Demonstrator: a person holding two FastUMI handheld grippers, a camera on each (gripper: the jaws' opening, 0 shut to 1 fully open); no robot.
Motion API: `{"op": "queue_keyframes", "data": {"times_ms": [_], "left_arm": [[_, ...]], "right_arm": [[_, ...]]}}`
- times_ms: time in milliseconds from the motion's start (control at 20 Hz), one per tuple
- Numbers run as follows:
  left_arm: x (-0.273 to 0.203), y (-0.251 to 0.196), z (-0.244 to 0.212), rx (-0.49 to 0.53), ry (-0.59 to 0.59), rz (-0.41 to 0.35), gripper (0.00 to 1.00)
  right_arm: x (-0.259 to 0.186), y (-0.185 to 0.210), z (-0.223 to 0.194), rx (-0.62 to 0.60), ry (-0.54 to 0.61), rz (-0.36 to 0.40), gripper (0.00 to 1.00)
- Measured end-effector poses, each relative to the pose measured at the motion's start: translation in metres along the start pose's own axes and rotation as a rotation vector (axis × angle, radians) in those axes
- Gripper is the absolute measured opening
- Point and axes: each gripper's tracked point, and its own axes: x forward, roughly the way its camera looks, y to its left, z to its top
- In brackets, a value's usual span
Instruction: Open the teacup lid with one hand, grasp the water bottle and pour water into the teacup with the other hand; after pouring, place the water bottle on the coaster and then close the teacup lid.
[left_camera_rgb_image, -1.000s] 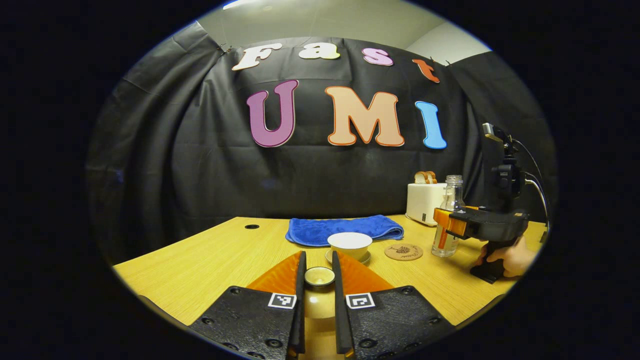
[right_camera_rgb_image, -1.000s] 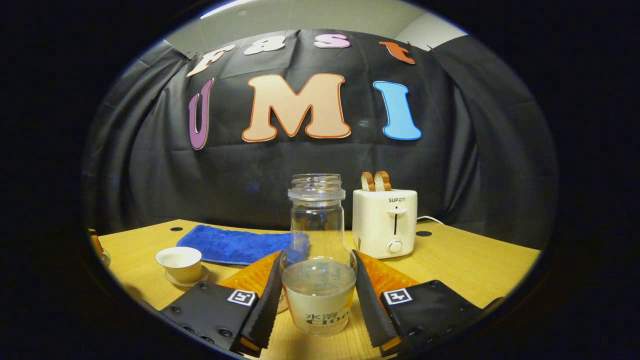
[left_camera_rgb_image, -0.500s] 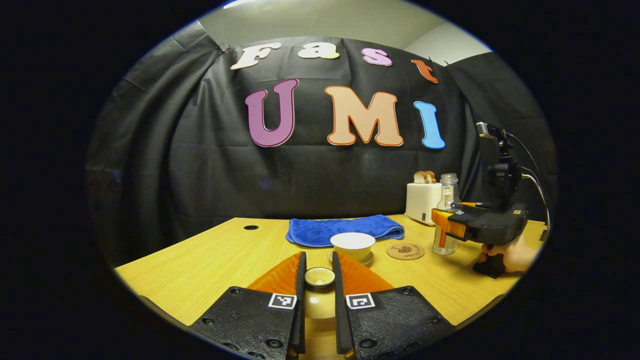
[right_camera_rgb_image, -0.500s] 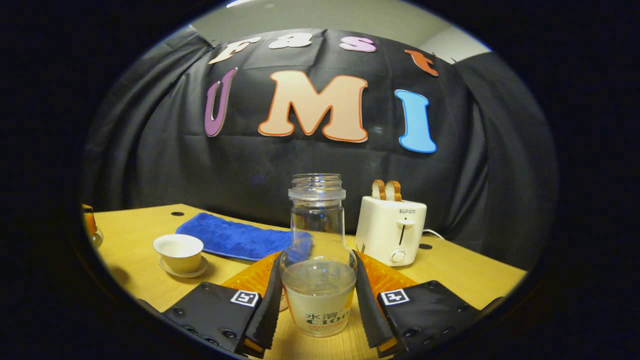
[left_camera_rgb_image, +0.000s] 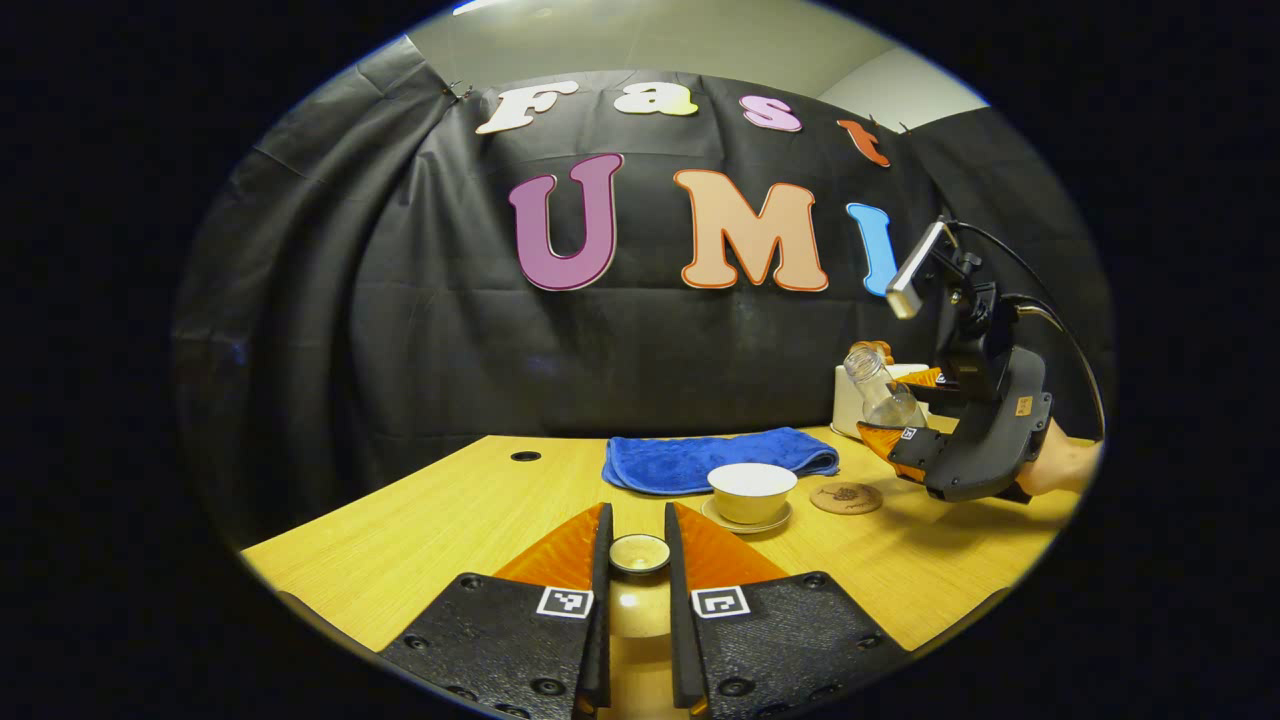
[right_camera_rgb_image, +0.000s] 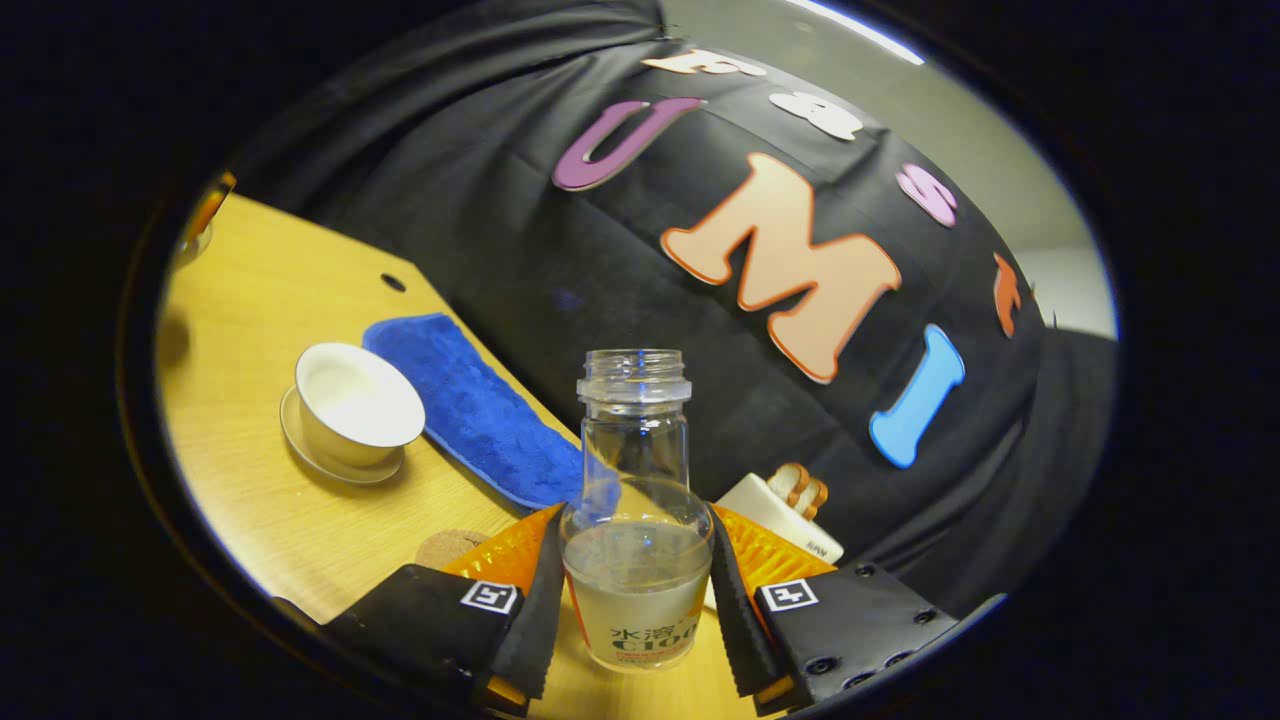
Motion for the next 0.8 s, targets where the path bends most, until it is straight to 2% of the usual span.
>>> {"op": "queue_keyframes", "data": {"times_ms": [200, 450, 800], "left_arm": [[0.001, 0.014, 0.0, -0.001, -0.001, 0.025, 0.21], [0.001, 0.016, 0.0, 0.0, -0.001, 0.03, 0.21], [0.001, 0.015, 0.001, 0.0, -0.001, 0.029, 0.21]], "right_arm": [[0.008, 0.031, 0.007, -0.211, -0.009, 0.059, 0.73], [0.019, 0.053, -0.001, -0.446, 0.011, 0.091, 0.73], [0.026, 0.062, 0.001, -0.638, 0.011, 0.116, 0.73]]}}
